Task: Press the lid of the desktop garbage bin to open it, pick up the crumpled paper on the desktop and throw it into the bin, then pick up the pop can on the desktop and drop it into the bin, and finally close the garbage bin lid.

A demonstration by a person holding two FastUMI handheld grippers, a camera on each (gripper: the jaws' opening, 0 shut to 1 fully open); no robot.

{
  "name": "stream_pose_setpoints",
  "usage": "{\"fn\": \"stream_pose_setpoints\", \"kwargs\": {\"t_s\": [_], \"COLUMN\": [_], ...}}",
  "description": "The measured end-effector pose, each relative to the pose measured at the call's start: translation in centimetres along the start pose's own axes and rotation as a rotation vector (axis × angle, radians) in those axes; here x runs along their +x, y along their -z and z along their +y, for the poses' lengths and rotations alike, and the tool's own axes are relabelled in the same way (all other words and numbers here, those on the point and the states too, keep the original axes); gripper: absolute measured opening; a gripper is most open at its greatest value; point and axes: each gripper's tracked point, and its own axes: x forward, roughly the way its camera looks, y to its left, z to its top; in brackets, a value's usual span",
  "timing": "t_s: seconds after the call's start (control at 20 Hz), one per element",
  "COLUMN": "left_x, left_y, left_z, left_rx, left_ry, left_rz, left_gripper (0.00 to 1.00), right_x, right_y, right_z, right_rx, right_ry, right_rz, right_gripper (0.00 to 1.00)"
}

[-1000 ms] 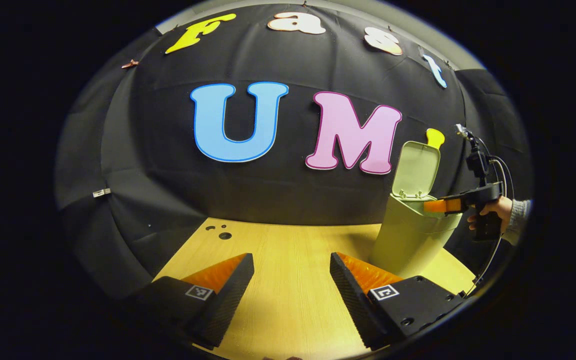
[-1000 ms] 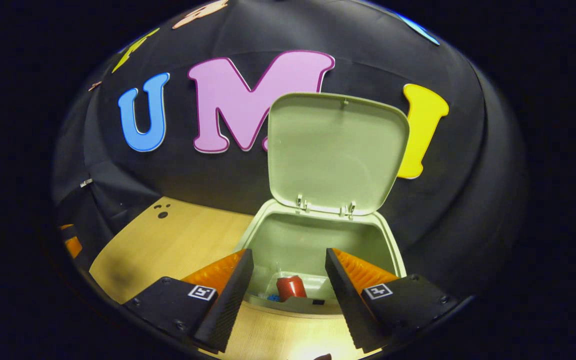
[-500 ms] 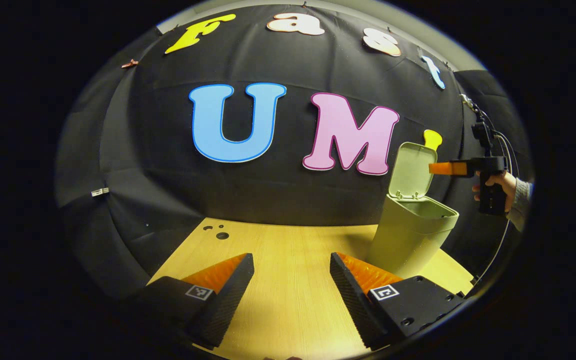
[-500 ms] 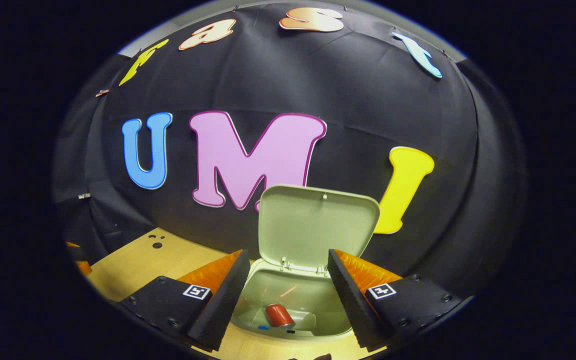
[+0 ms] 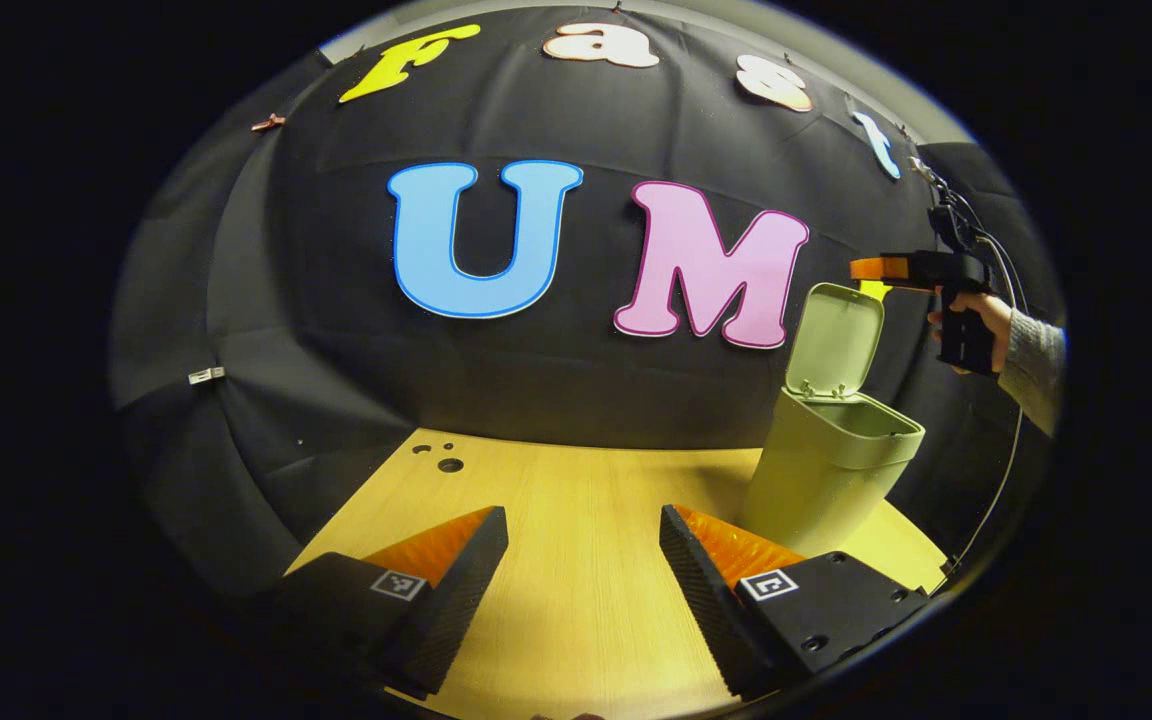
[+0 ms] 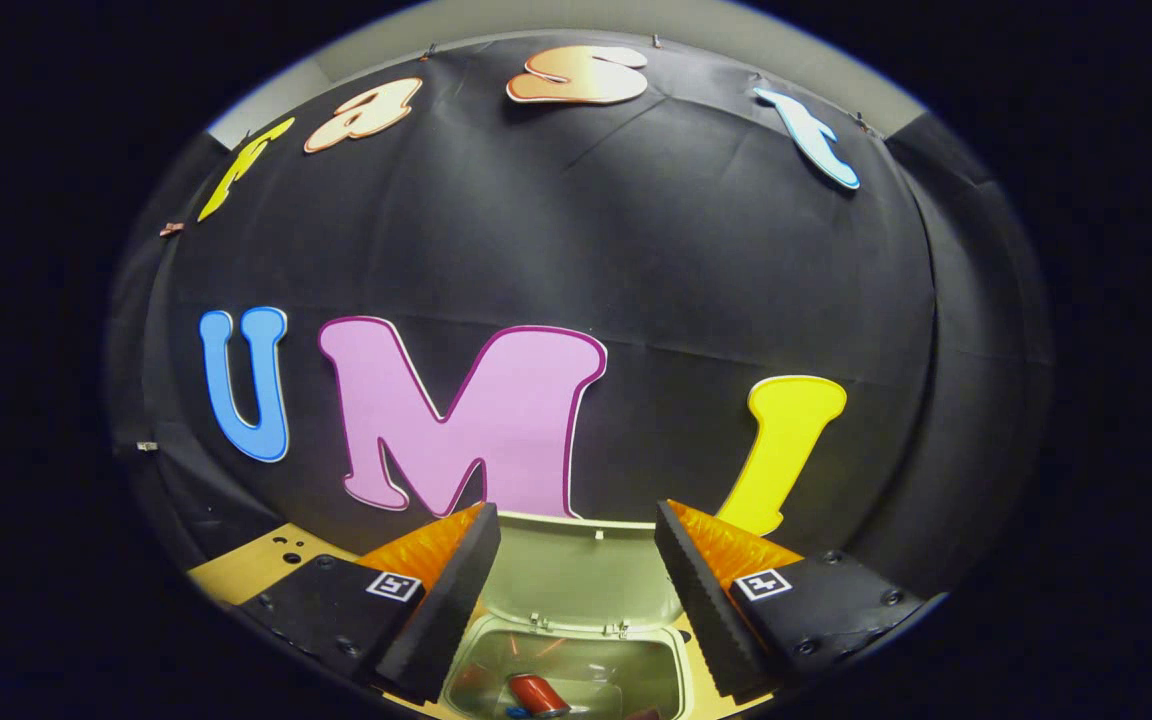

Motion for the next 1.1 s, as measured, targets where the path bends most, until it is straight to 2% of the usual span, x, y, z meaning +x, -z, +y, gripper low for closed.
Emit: {"fn": "stream_pose_setpoints", "kwargs": {"t_s": [0.2,0.45,0.75,1.1], "left_x": [0.1,-0.2,-0.8,-2.6], "left_y": [0.2,0.2,0.2,-0.2], "left_z": [0.3,-0.2,-1.7,-1.3], "left_rx": [-0.013,-0.026,-0.010,0.047], "left_ry": [-0.056,-0.104,-0.065,-0.002], "left_rz": [0.009,0.015,0.012,-0.012], "left_gripper": [0.98,0.98,0.98,0.98], "right_x": [3.0,4.9,1.5,-3.4], "right_y": [-0.5,1.1,2.4,6.2], "right_z": [-0.8,-0.9,0.0,0.9], "right_rx": [-0.056,-0.036,-0.046,-0.073], "right_ry": [0.015,-0.011,-0.060,-0.053], "right_rz": [-0.050,0.002,0.053,0.122], "right_gripper": [0.97,0.97,0.98,0.98]}}
